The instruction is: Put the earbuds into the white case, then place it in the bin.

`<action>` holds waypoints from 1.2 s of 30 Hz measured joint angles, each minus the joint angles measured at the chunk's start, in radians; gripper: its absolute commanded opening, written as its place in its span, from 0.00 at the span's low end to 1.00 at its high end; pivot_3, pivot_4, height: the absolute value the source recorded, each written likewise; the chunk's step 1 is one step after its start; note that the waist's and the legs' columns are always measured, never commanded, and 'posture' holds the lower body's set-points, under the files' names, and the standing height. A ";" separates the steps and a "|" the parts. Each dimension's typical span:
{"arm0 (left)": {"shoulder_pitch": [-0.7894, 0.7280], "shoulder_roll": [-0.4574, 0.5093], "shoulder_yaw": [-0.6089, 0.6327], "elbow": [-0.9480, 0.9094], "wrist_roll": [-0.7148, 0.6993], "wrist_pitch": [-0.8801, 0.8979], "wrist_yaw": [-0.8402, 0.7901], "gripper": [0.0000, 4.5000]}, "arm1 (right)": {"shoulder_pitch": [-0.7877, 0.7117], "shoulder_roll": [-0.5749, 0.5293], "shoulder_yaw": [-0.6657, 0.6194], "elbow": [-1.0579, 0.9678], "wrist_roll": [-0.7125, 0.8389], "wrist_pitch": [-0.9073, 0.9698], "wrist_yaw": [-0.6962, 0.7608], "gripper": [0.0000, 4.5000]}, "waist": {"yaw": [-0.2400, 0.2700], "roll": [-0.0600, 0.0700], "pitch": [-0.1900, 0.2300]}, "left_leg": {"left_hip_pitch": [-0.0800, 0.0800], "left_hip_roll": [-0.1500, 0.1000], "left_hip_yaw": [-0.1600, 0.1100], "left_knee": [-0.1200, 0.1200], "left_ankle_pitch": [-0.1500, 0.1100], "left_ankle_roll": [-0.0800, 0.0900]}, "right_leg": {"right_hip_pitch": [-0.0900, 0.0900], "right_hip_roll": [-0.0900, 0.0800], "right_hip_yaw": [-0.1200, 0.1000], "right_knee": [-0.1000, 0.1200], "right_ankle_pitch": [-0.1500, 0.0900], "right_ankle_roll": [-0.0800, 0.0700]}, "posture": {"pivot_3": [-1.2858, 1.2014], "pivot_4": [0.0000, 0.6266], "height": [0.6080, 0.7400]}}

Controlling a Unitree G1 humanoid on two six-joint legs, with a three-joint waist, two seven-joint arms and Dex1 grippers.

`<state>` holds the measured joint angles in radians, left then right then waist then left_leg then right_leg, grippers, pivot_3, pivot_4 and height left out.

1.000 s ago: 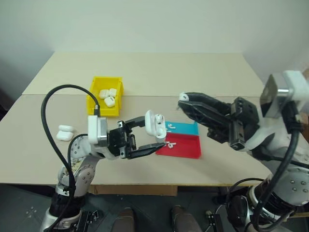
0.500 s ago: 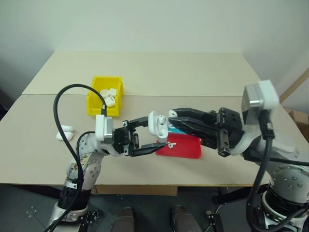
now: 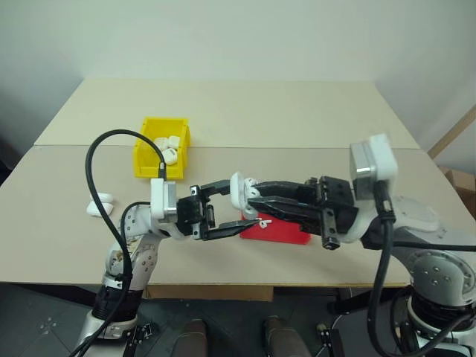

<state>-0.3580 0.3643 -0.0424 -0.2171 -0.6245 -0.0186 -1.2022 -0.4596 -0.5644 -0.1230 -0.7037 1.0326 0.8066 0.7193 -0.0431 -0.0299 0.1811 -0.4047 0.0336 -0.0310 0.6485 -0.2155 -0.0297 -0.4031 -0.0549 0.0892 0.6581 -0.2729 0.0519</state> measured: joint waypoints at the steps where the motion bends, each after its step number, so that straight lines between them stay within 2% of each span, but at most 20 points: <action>1: 0.000 0.000 0.000 0.000 0.000 0.000 0.000 0.60 | 0.000 -0.005 0.002 0.001 -0.001 -0.002 0.000 0.14 | 0.000 0.000 0.000 | 0.000 0.000 0.000 0.000 0.000 0.000 | 0.000 0.000 0.000 0.000 0.000 0.000 | 0.52 0.24 1.00; 28: -0.003 -0.014 -0.001 0.028 0.030 -0.029 -0.014 0.60 | 0.035 -0.049 0.032 0.000 -0.039 -0.093 0.028 0.14 | 0.001 0.000 0.000 | 0.000 0.000 0.000 0.000 0.000 0.000 | 0.000 0.000 0.000 0.000 0.000 0.000 | 0.52 0.24 1.00; 30: -0.003 -0.016 -0.002 0.031 0.032 -0.029 -0.015 0.60 | 0.035 -0.052 0.033 0.000 -0.039 -0.094 0.030 0.30 | 0.000 0.000 0.000 | 0.000 0.000 0.000 0.000 0.000 0.000 | 0.000 0.000 0.000 0.000 0.000 0.000 | 0.52 0.24 1.00; 36: -0.004 -0.017 -0.002 0.032 0.032 -0.029 -0.015 0.60 | 0.035 -0.054 0.045 0.000 -0.052 -0.099 0.029 0.30 | 0.001 0.000 0.000 | 0.000 0.000 0.000 0.000 0.000 0.000 | 0.000 0.000 0.000 0.000 0.000 0.000 | 0.52 0.24 1.00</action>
<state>-0.3621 0.3473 -0.0446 -0.1850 -0.5922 -0.0479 -1.2173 -0.4244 -0.6188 -0.0781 -0.7041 0.9808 0.7072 0.7485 -0.0424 -0.0301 0.1811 -0.4047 0.0336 -0.0310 0.6486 -0.2155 -0.0297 -0.4028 -0.0550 0.0892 0.6579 -0.2728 0.0520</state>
